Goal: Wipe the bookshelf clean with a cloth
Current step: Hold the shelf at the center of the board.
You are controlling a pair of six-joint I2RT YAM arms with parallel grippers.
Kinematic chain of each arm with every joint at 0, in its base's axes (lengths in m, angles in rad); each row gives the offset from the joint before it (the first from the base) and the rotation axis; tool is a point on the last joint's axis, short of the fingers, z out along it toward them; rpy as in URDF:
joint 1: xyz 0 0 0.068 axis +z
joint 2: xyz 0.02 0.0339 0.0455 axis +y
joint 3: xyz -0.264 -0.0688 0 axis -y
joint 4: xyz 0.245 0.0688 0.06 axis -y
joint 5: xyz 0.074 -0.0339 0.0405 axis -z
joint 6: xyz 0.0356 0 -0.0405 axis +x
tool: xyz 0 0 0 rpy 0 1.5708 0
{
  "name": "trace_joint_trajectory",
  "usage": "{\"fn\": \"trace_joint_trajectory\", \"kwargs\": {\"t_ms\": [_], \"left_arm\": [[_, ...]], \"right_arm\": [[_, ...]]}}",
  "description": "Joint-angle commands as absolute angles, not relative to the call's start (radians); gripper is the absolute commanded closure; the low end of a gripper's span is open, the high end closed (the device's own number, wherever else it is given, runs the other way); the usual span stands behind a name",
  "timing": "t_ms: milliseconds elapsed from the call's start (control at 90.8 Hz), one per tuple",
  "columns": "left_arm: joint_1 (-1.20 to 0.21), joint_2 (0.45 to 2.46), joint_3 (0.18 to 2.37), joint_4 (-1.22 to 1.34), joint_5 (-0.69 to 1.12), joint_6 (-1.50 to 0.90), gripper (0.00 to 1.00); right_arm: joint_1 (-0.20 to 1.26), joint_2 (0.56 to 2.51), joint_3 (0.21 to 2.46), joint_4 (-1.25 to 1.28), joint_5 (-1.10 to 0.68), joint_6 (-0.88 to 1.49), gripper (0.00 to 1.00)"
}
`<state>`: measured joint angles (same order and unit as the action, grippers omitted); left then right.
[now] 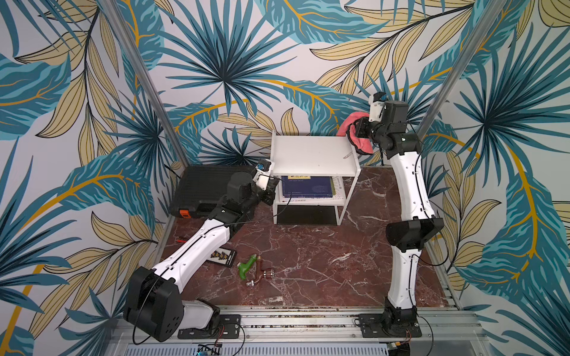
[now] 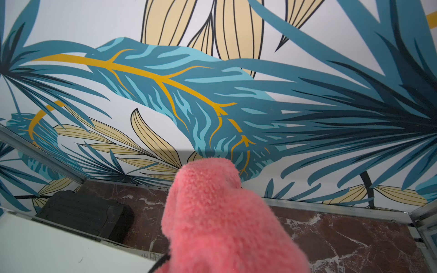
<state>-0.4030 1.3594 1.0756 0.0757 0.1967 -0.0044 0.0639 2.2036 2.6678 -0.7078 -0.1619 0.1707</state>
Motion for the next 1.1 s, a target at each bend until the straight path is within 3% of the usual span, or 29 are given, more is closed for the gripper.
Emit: {"fn": "trace_joint_trajectory", "kwargs": {"t_ms": [0, 143, 375, 507, 815, 914, 991, 1091], "left_arm": [[-0.373, 1.355, 1.039, 0.049, 0.126, -0.047, 1.0], [-0.373, 1.358, 1.044, 0.05, 0.135, -0.049, 1.0], [-0.373, 1.362, 1.052, 0.054, 0.151, -0.065, 1.0], [-0.374, 1.366, 1.052, 0.061, 0.168, -0.081, 1.0], [-0.374, 1.378, 1.068, 0.055, 0.202, -0.106, 1.0], [-0.374, 1.379, 1.073, 0.047, 0.206, -0.112, 1.0], [-0.374, 1.377, 1.082, 0.025, 0.234, -0.105, 1.0], [-0.374, 1.372, 1.084, 0.008, 0.26, -0.114, 1.0]], "right_arm": [[0.042, 2.142, 2.534, -0.591, -0.191, 0.114, 1.0], [0.04, 1.995, 2.216, -0.392, -0.239, 0.004, 1.0], [0.032, 1.867, 1.986, -0.134, -0.502, 0.03, 1.0], [0.031, 1.754, 1.795, 0.059, -0.514, 0.03, 1.0], [-0.005, 1.388, 1.242, 0.248, -0.768, 0.07, 1.0], [0.001, 1.163, 0.987, 0.417, -0.651, 0.109, 1.0], [0.055, 0.983, 0.921, 0.26, -0.408, -0.06, 1.0], [0.227, 0.871, 0.914, 0.101, -0.178, -0.289, 1.0]]}}
